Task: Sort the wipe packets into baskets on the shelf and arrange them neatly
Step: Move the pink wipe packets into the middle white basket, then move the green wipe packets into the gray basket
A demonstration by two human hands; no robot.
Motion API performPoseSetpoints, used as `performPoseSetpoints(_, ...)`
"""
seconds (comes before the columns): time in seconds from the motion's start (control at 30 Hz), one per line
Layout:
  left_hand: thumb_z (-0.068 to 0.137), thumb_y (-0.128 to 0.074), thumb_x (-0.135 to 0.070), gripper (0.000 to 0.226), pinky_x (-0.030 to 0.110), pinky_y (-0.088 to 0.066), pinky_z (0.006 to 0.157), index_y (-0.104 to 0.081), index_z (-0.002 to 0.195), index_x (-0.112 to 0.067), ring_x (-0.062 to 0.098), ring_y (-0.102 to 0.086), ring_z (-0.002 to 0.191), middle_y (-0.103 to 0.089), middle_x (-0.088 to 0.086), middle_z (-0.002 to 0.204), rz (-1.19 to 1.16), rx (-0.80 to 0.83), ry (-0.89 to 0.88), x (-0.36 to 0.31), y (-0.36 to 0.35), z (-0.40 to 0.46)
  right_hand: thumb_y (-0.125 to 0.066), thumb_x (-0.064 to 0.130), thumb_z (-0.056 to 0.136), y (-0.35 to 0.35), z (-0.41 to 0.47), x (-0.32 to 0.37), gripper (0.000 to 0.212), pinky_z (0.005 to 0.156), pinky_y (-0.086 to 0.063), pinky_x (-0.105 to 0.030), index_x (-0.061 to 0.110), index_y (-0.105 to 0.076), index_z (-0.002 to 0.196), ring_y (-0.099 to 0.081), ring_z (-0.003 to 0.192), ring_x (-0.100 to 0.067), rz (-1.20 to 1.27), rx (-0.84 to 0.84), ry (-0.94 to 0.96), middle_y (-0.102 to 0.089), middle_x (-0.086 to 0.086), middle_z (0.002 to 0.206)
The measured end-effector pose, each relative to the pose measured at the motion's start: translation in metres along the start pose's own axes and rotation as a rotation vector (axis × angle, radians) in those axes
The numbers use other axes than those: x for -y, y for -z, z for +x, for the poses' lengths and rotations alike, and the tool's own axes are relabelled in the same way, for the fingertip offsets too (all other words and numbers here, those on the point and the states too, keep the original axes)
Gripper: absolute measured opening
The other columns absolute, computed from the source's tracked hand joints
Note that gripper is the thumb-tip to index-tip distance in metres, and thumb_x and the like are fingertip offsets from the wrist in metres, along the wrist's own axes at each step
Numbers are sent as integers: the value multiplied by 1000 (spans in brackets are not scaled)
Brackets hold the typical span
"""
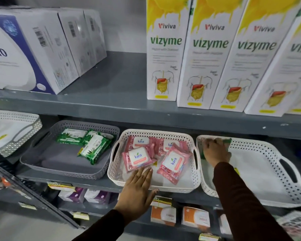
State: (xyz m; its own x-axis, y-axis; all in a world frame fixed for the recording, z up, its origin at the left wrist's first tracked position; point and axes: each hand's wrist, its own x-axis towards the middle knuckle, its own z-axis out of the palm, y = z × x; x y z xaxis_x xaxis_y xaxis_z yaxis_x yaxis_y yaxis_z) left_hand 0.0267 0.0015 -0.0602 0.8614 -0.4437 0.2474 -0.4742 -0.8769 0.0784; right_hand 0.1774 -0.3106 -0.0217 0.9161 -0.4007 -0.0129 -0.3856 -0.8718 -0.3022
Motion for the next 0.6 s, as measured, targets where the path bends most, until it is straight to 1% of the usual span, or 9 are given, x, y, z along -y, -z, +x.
performPoseSetpoints(0.03, 102, -26, -51, 66, 40, -17, 114, -43, 143, -2, 27, -35, 139, -46, 13, 146, -1, -8, -6, -5, 0, 2, -28, 54, 99, -3, -1, -7, 62, 98, -41, -54, 11, -67, 120, -41, 129, -40, 46, -44, -40, -53, -19, 134)
performPoseSetpoints(0.1, 102, -26, -51, 65, 40, -18, 114, -44, 142, -2, 25, -35, 139, -46, 13, 146, -3, -32, -16, -14, -1, 8, -48, 49, 96, -7, -8, -20, 52, 95, -44, -50, 3, -68, 109, -45, 123, -43, 168, -164, -155, -57, -26, 124)
performPoseSetpoints(0.17, 102, -27, -51, 65, 40, -18, 114, -44, 142, -3, 26, -37, 138, -47, 13, 146, 9, -42, -22, -21, -2, 11, -70, 38, 84, -7, -12, -30, 48, 94, -47, -51, 4, -58, 116, -44, 122, -45, 279, -174, -253, -52, -28, 128)
performPoseSetpoints(0.2, 102, -27, -51, 65, 39, -17, 114, -44, 142, -3, 26, -38, 137, -47, 13, 145, 16, -33, -22, -25, -3, 13, -74, 38, 78, -6, -13, -34, 57, 96, -46, -53, 9, -52, 123, -41, 126, -45, 281, -110, -275, -48, -25, 134)
performPoseSetpoints(0.27, 102, -28, -50, 64, 39, -16, 114, -44, 142, -4, 26, -40, 136, -49, 12, 144, 28, -16, -20, -29, -2, 15, -79, 51, 68, -5, -13, -42, 86, 99, -40, -58, 23, -41, 139, -33, 136, -40, 188, 65, -241, -39, -17, 147)
performPoseSetpoints(0.33, 101, -32, -49, 63, 38, -14, 115, -44, 143, -5, 26, -39, 137, -48, 12, 144, 18, -18, -26, -31, -1, 16, -84, 64, 53, -3, -11, -47, 106, 99, -40, -57, 31, -37, 143, -32, 138, -36, 81, 187, -156, -41, -9, 148)
performPoseSetpoints(0.4, 101, -34, -49, 62, 37, -14, 115, -42, 144, -5, 25, -36, 139, -46, 12, 146, -9, -27, -51, -28, -1, 15, -87, 58, 52, 0, -9, -55, 103, 98, -45, -52, 26, -41, 139, -36, 132, -37, 79, 189, -144, -46, -11, 140)
performPoseSetpoints(0.5, 103, -30, -50, 62, 38, -15, 115, -36, 148, -7, 24, -27, 143, -38, 9, 152, -57, -9, -93, -21, 0, 9, -86, 49, 60, 2, -17, -59, 90, 96, -44, -47, 12, -43, 130, -38, 127, -43, 132, 144, -251, -45, -19, 135)
performPoseSetpoints(0.6, 104, -25, -52, 64, 40, -16, 116, -30, 151, -10, 22, -18, 147, -32, 7, 156, -90, 13, -103, -8, 3, 7, -82, 51, 67, 3, -27, -58, 79, 90, -43, -46, 14, -45, 127, -41, 120, -45, 278, 6, -304, -46, -23, 128)
